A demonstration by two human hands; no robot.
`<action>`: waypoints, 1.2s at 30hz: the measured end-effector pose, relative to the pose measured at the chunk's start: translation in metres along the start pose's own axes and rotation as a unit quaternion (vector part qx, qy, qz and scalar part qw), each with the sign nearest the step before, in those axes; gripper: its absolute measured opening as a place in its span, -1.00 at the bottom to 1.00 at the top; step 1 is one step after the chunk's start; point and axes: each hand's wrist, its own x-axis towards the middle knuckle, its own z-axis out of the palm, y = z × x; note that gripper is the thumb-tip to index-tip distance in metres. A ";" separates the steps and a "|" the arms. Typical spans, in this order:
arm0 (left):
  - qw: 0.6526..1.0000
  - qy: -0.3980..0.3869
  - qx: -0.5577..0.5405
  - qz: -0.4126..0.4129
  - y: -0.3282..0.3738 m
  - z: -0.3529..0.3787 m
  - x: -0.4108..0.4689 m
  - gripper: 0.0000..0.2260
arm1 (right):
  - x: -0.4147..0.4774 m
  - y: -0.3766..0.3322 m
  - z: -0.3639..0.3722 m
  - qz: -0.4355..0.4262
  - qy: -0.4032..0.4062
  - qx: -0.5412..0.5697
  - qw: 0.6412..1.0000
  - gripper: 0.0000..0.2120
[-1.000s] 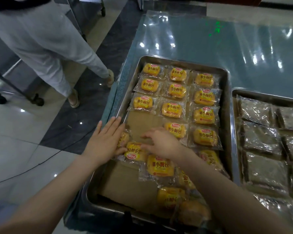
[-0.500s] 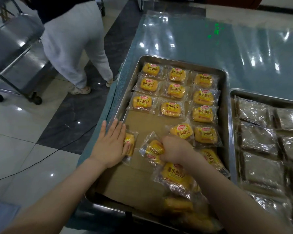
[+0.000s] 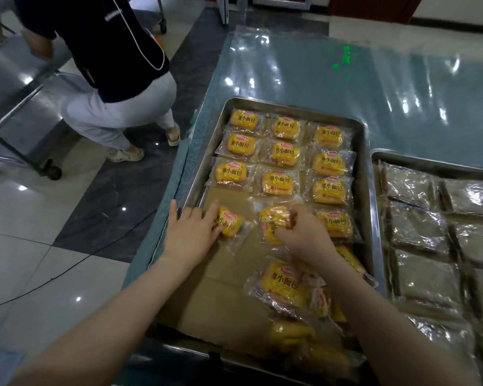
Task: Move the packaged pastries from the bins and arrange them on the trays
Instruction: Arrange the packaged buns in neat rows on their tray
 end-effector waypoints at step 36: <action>0.956 -0.055 -0.187 0.217 0.102 -0.004 0.013 -0.52 | -0.019 0.043 -0.041 0.110 0.227 0.241 0.937 -0.89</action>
